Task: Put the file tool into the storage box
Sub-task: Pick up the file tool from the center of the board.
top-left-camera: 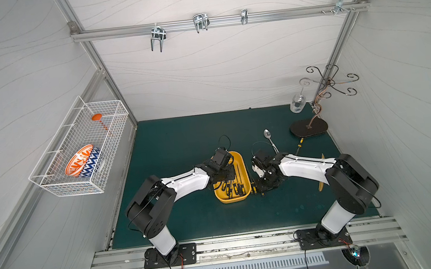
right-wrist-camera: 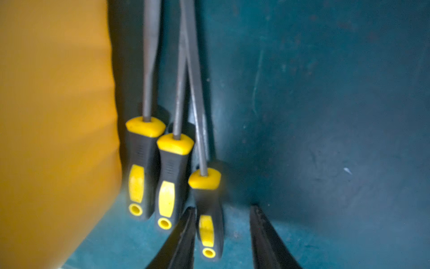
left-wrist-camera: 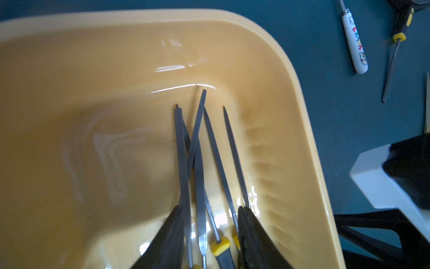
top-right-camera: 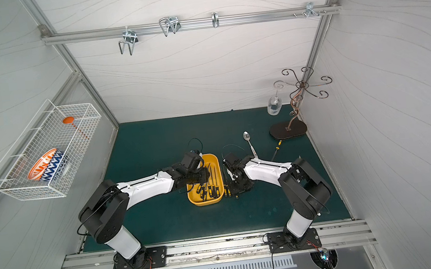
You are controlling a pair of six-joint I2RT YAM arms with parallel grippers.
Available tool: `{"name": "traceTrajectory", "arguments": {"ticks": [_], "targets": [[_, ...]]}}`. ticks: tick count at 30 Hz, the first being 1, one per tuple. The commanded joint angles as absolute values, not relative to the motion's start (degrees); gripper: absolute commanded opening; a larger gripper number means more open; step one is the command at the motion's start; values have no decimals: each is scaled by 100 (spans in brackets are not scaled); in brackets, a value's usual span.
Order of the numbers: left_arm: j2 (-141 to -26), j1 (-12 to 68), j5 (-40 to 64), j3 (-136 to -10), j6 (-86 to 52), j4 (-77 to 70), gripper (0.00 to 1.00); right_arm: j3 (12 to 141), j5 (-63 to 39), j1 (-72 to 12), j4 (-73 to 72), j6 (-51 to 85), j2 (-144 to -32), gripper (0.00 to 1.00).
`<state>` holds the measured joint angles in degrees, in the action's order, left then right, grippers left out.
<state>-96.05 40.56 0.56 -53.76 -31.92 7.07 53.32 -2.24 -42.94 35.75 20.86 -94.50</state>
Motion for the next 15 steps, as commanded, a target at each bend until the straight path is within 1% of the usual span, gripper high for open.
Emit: {"name": "traceTrajectory", "arguments": {"ticks": [1, 3, 6, 8, 10, 15], "targets": [[-9485, 4074, -20, -5440, -3199, 572, 43, 5282, -240, -4484, 3779, 2050, -9762, 31], [-9467, 4067, -23, -5449, -3199, 557, 44, 5307, -237, -4524, 3779, 2066, -9847, 23], [-9453, 4074, 12, -5458, -3199, 554, 47, 5317, -228, -4521, 3770, 2096, -9889, 15], [-9438, 4074, 63, -5458, -3199, 530, 52, 5326, -210, -4474, 3772, 2092, -9821, 11], [-9393, 4071, 125, -5442, -3199, 476, 56, 5310, -311, -4325, 3734, 2131, -9648, 10], [-9257, 4069, 452, -5322, -3243, 101, 65, 5023, -1304, -3808, 3152, 2192, -8741, 8]]}}
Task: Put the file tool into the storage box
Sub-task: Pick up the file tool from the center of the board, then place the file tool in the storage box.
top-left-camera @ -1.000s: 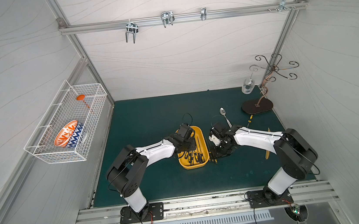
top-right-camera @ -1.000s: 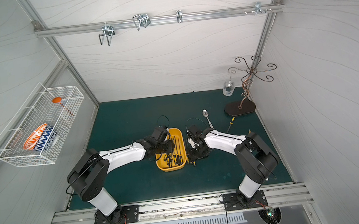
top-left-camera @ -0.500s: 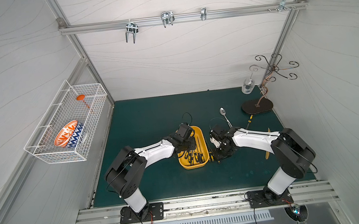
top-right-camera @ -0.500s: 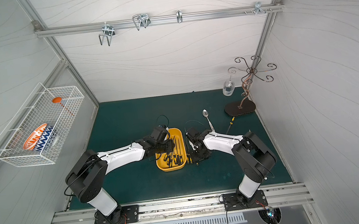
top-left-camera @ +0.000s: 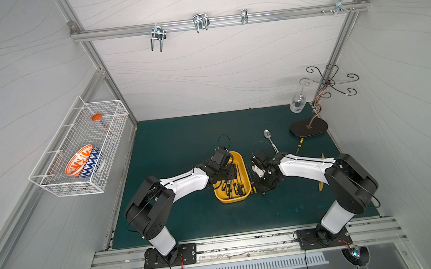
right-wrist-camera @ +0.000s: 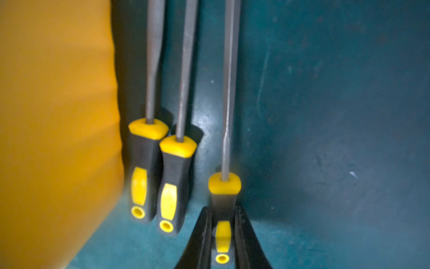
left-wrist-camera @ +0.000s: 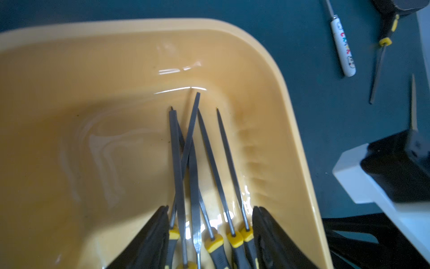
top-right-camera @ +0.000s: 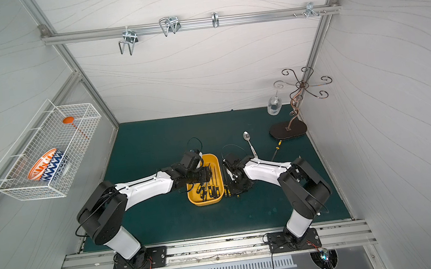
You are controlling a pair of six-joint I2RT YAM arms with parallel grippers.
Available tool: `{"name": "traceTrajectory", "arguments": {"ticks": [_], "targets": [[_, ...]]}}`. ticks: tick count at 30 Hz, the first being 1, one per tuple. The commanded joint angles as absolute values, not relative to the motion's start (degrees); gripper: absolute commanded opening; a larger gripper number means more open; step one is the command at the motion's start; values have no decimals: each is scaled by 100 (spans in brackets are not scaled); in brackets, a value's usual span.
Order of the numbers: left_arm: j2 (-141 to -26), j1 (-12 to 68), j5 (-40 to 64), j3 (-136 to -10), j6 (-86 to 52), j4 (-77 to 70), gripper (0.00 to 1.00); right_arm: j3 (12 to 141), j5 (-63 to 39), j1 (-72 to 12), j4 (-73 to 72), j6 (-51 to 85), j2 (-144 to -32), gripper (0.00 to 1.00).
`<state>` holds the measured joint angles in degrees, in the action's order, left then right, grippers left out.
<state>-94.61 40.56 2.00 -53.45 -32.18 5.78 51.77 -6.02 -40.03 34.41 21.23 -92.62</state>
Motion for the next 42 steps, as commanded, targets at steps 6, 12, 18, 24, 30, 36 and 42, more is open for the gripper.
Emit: {"name": "traceTrajectory", "arguments": {"ticks": [6, 12, 18, 24, 30, 36, 42], "targets": [[-9172, 4068, 1029, -5286, -3387, -383, 66, 5131, -1740, -3779, 3088, 2012, -8282, 8], [-9139, 4069, 1489, -5306, -3546, -821, 67, 5294, -2049, -3779, 3083, 1926, -8140, 8], [-9132, 4067, 1595, -5316, -3620, -967, 67, 5497, -2308, -3812, 3087, 1858, -8052, 8], [-9162, 4061, 1630, -5322, -3645, -992, 65, 5702, -2518, -3908, 2968, 1968, -8018, 8], [-9201, 4009, 1753, -5272, -3750, -1082, 30, 5792, -2472, -3990, 2964, 2019, -8090, 8], [-9185, 3886, 1789, -5129, -3916, -1178, 3, 5810, -2395, -3993, 2989, 2030, -8091, 10], [-9131, 3806, 1291, -4957, -3910, -963, 6, 5793, -2212, -3991, 3047, 2073, -8112, 39]]}}
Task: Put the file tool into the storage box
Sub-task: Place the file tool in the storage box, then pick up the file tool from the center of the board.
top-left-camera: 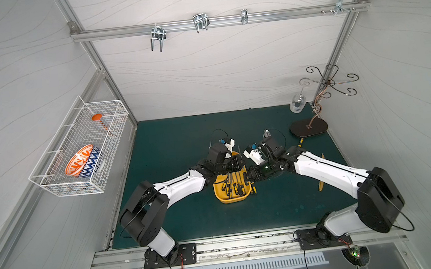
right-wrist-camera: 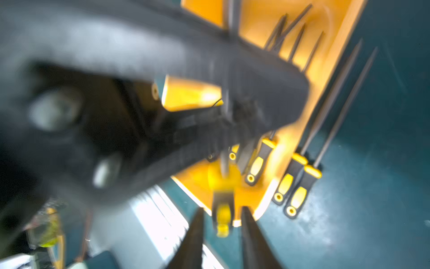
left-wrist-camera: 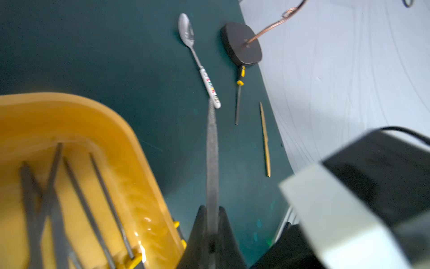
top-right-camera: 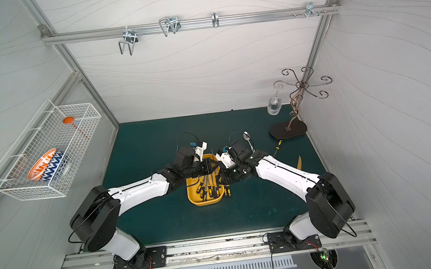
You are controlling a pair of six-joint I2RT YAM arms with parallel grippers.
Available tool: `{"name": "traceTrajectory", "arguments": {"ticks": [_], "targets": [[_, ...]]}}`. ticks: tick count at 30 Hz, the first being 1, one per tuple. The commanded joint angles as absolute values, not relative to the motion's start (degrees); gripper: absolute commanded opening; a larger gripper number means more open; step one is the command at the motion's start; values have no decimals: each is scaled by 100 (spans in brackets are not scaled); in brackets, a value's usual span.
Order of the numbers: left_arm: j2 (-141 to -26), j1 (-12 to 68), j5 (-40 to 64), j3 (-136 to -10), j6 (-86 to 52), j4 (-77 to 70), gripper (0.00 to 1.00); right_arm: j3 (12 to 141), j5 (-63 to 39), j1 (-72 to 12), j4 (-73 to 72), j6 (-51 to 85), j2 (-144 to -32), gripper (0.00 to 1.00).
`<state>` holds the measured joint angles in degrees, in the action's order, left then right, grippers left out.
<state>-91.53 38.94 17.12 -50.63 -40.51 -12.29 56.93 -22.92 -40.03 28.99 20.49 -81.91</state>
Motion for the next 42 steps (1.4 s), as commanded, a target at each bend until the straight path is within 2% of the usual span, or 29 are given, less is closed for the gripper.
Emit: {"name": "traceTrajectory", "arguments": {"ticks": [1, 4, 10, 13, 32, 42], "targets": [[-9162, 3801, 1178, -4948, -3857, -869, 7, 5779, -2166, -3998, 3066, 2074, -8112, 41], [-9386, 3802, 939, -5008, -3724, -586, 10, 5727, -1926, -3992, 3109, 2092, -8125, 43], [-9746, 3805, 964, -5120, -3721, -500, 37, 5614, -1229, -3985, 3451, 2053, -8340, 46], [-9730, 3804, 963, -5171, -3716, -471, 42, 5490, -950, -3988, 3540, 2065, -8518, 46], [-9539, 3800, 907, -5095, -3718, -440, 46, 5342, -981, -4117, 3218, 2039, -9492, 41], [-9512, 3799, 912, -5097, -3713, -459, 46, 5524, -666, -4497, 3396, 1979, -9880, 39]]}}
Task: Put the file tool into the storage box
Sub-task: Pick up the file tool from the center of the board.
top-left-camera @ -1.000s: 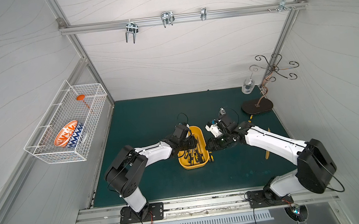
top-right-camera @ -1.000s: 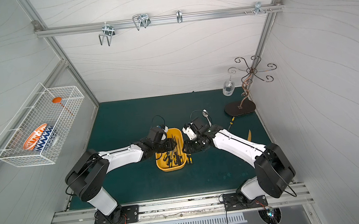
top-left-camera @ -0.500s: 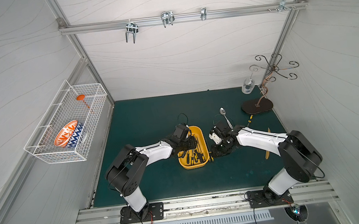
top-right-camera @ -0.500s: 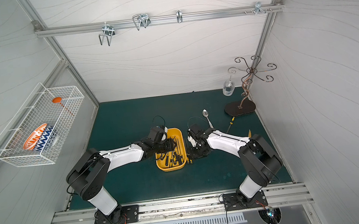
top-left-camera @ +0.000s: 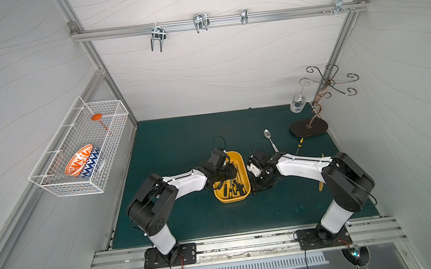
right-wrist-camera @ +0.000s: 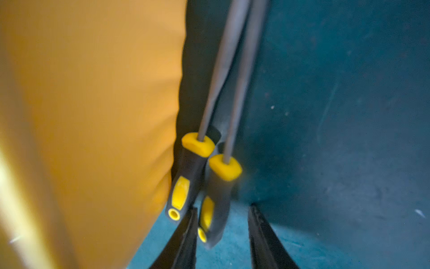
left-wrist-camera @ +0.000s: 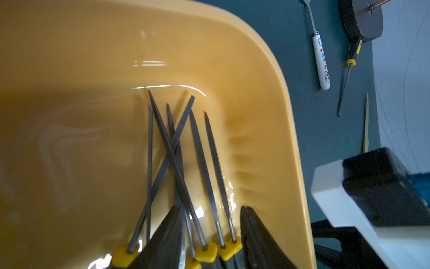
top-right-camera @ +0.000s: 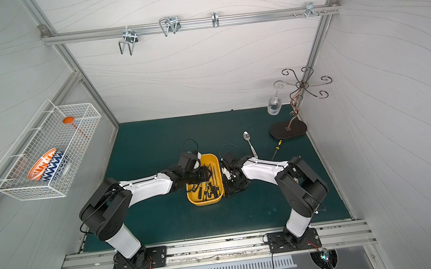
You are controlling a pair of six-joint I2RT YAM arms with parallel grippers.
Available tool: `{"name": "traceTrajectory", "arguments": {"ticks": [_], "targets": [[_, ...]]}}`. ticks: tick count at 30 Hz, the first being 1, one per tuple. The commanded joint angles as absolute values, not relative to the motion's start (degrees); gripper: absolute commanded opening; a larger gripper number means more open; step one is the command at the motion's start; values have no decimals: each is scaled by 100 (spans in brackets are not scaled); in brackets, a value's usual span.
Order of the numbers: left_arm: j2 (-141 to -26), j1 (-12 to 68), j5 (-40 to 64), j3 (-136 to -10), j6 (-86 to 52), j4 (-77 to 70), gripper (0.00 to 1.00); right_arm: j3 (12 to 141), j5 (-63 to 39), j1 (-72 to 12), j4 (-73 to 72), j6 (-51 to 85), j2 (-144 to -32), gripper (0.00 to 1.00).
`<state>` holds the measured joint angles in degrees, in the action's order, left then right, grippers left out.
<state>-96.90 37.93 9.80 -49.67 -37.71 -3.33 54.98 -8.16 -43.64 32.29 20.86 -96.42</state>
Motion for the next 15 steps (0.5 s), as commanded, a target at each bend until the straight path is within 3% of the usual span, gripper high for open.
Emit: {"name": "traceTrajectory", "arguments": {"ticks": [1, 8, 15], "targets": [[-9507, 3805, 906, -5098, -3718, -463, 46, 5537, -627, -4513, 3422, 1982, -9913, 38], [-9458, 3800, 939, -5089, -3727, -461, 47, 5511, -203, -4490, 3576, 2036, -9991, 12], [-9443, 3801, 1169, -5089, -3751, -637, 61, 5248, -601, -3972, 3288, 2244, -9157, 7]]}}
